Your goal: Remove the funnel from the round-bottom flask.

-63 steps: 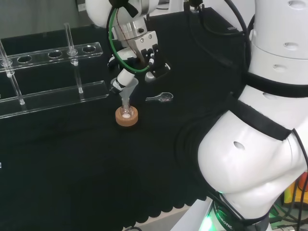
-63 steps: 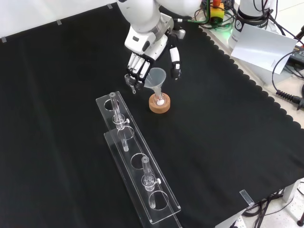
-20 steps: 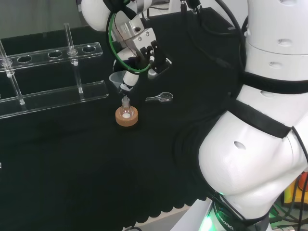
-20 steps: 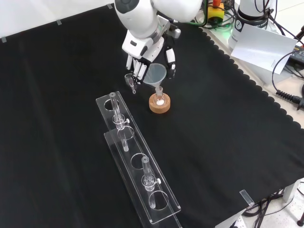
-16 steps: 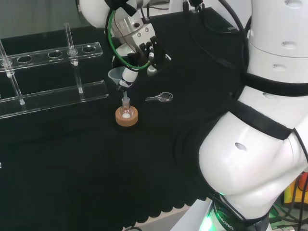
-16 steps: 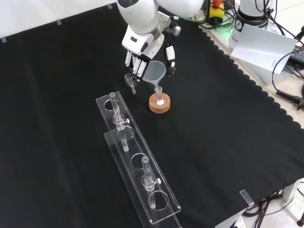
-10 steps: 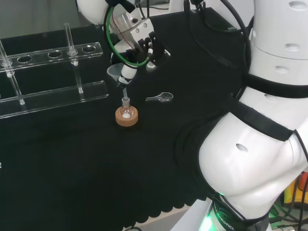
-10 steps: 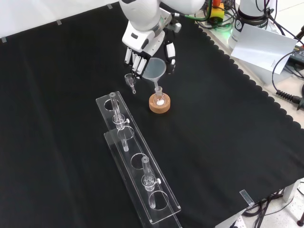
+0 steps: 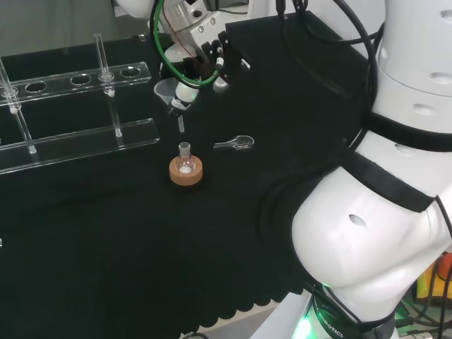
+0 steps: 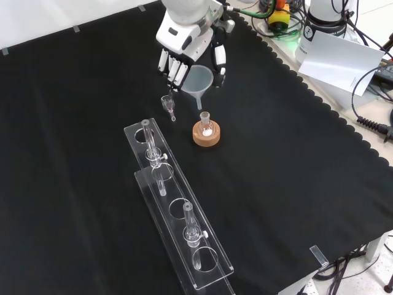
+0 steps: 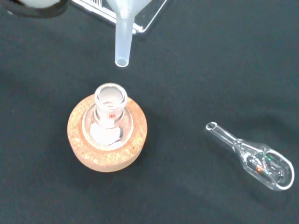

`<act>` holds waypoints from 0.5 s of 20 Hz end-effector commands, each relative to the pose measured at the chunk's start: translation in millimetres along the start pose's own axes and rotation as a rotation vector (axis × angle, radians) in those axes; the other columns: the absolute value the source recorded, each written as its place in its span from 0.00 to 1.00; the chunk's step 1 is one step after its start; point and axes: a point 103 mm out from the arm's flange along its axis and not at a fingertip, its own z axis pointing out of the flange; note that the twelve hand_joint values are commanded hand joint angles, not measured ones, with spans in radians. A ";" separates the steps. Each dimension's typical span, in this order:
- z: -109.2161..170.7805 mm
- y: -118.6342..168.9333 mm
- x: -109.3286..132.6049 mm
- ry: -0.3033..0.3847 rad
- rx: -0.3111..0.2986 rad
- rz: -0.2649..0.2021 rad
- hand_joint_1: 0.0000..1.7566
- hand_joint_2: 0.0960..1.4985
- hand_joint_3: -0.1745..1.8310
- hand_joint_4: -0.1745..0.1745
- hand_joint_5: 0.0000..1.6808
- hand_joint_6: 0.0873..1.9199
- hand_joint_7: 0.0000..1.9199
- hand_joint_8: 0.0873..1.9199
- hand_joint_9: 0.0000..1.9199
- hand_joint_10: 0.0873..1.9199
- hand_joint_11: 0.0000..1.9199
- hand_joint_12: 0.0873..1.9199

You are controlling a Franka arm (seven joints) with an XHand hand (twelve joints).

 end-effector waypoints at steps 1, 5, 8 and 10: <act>-11.3 -7.8 -3.4 0.016 -0.036 0.012 0.41 0.45 0.32 0.33 0.30 0.00 0.37 0.33 0.56 0.22 0.35 0.61; -19.0 -10.6 -4.8 0.021 -0.053 0.017 0.41 0.45 0.32 0.33 0.30 0.00 0.37 0.33 0.56 0.22 0.36 0.61; -26.1 -11.2 -7.1 0.016 -0.067 0.020 0.41 0.45 0.32 0.33 0.30 0.00 0.37 0.33 0.56 0.22 0.36 0.61; -31.1 -11.2 -8.1 0.013 -0.074 0.020 0.41 0.45 0.32 0.33 0.30 0.00 0.37 0.33 0.56 0.22 0.36 0.60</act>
